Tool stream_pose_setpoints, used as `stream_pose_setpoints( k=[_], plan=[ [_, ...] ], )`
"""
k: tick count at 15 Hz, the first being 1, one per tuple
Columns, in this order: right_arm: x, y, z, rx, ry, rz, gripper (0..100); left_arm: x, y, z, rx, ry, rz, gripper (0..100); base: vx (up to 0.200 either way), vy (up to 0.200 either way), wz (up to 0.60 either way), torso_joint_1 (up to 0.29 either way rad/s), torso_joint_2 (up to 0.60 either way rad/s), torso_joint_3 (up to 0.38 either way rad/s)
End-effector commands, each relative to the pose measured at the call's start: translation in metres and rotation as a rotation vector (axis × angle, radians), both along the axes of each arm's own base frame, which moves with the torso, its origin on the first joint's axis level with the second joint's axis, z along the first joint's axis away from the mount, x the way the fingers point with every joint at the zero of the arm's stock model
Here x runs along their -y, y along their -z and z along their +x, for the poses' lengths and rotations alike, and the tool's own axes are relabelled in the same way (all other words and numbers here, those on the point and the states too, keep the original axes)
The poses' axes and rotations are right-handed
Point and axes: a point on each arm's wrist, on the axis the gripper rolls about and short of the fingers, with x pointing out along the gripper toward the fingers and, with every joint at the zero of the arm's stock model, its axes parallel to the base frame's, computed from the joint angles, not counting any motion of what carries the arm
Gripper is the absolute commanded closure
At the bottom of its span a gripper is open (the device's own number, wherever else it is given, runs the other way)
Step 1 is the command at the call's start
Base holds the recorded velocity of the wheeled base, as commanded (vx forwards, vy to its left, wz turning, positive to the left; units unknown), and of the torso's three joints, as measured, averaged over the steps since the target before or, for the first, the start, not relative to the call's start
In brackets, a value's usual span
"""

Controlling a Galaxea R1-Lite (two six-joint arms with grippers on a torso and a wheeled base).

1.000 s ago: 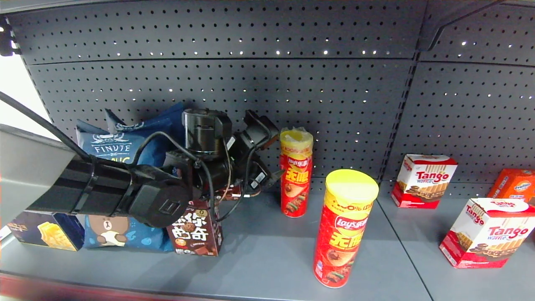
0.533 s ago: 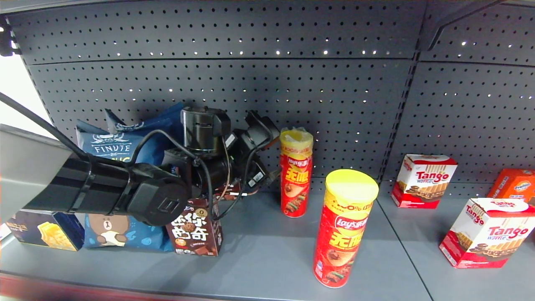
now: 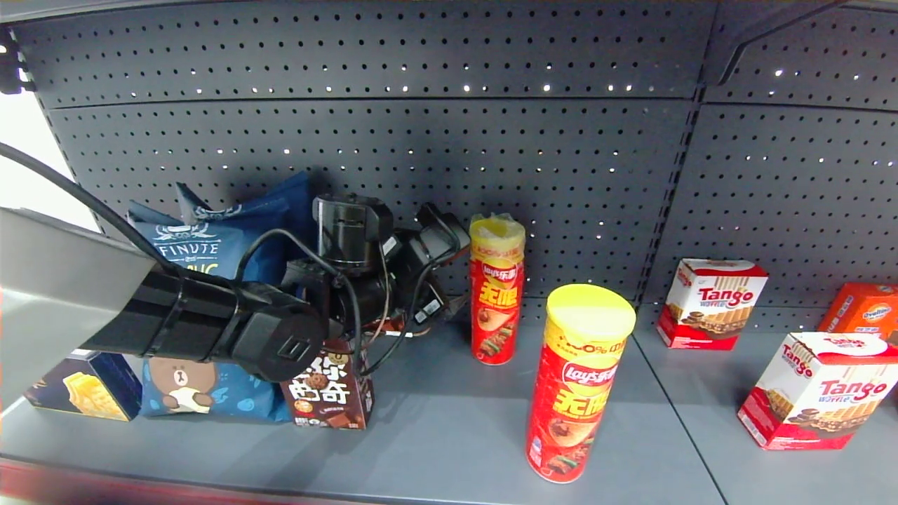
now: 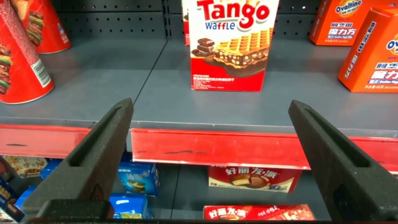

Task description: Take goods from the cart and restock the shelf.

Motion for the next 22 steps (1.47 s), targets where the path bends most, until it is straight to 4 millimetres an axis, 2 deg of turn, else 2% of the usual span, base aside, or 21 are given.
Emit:
stream_pose_setpoints(
  k=[1, 6, 22],
  plan=[
    [0.0, 0.0, 0.0, -0.001, 0.0, 0.0, 0, 0.0, 0.008, 0.004, -0.016, -0.004, 0.009, 0, 0.0, 0.0, 0.0, 0.0, 0.0, 0.0],
    [0.0, 0.0, 0.0, -0.001, 0.0, 0.0, 0, 0.004, 0.016, 0.008, -0.03, -0.013, 0.019, 0, 0.0, 0.0, 0.0, 0.0, 0.0, 0.0],
    [0.0, 0.0, 0.0, -0.001, -0.001, 0.0, 0, 0.024, 0.019, 0.005, -0.028, 0.031, 0.02, 0, 0.0, 0.0, 0.0, 0.0, 0.0, 0.0]
  ],
)
